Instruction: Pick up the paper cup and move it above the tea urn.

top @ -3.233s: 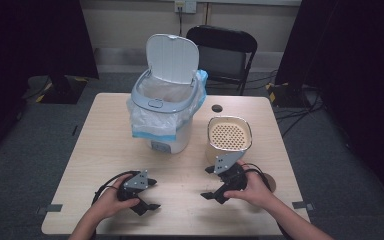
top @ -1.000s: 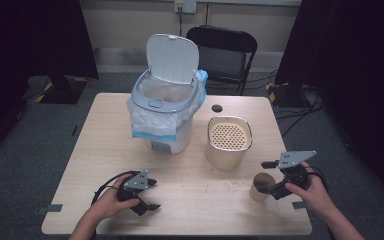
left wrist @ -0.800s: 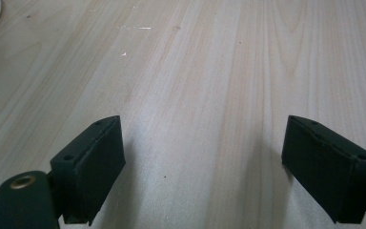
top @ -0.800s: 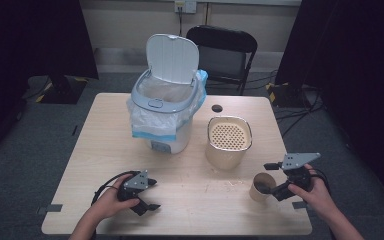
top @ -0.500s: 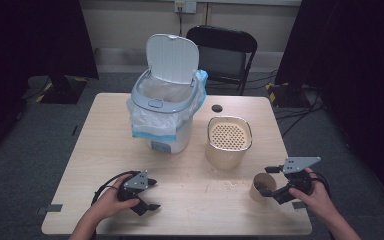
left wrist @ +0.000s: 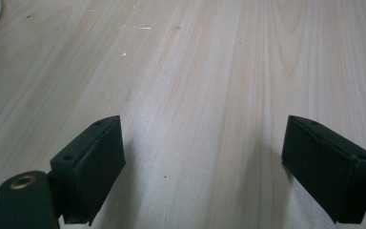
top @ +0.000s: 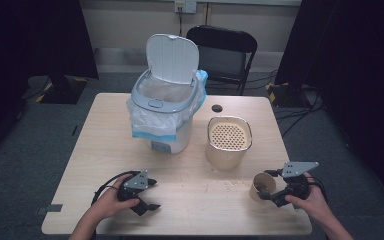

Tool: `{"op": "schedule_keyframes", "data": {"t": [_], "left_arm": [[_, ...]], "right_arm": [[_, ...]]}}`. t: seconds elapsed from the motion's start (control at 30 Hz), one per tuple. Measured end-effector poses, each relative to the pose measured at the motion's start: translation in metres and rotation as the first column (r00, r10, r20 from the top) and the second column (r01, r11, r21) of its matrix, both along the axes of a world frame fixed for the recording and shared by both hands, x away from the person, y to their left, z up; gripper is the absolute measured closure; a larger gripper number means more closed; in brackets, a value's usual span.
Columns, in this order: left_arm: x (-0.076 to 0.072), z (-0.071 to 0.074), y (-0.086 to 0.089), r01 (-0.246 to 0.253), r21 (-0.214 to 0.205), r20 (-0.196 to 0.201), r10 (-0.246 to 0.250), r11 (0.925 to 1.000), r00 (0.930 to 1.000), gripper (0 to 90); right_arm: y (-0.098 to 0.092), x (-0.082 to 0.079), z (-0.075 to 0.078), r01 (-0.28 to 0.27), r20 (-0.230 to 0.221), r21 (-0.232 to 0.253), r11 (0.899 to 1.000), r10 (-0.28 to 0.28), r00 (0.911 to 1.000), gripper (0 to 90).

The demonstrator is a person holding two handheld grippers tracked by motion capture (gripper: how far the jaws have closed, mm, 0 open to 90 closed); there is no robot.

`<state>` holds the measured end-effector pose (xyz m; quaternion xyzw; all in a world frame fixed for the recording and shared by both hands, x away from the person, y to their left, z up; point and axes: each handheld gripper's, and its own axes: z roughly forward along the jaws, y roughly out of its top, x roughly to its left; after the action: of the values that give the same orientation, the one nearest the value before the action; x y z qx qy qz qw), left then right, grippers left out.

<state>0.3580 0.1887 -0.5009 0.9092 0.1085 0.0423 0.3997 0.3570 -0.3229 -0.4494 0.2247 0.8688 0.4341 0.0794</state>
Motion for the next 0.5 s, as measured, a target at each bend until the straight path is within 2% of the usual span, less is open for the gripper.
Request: {"op": "schedule_keyframes", "data": {"t": [0.5], "left_arm": [[0.0,0.0,0.0,-0.004,-0.006,-0.003,0.004,1.0,1.0,13.8]], "right_arm": [[-0.006,-0.004,-0.021,0.027,0.005,0.065,0.998,-0.028,0.9996,14.5]]}}
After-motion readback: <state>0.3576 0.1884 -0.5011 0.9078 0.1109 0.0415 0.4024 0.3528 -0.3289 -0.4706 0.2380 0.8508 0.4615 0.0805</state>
